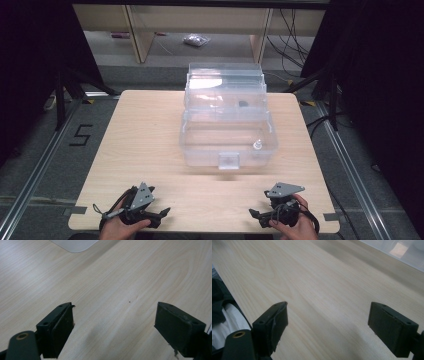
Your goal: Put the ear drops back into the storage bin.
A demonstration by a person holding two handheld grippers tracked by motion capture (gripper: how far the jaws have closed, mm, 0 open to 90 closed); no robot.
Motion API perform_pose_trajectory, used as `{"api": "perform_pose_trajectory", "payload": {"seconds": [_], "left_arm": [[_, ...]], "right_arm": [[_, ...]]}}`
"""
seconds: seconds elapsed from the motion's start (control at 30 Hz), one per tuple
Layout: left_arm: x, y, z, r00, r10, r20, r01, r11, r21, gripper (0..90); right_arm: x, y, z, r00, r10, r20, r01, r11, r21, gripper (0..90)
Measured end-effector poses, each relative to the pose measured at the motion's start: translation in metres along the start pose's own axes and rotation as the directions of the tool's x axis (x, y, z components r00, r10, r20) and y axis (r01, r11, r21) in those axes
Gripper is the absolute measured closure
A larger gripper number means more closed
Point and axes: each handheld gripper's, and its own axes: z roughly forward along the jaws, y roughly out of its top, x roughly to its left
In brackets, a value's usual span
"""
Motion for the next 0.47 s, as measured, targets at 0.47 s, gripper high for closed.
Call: {"api": "perform_pose_trajectory", "payload": {"seconds": [0.47], "left_arm": [[-0.0005, 0.0008, -0.0016, 1.0, 0.0, 0.004, 0.0, 1.0, 0.009, 15.0]], "right_arm": [[-0.0002, -0.0038, -0.0021, 0.9999, 0.003, 0.017, -0.003, 1.0, 0.006, 16.9]]}}
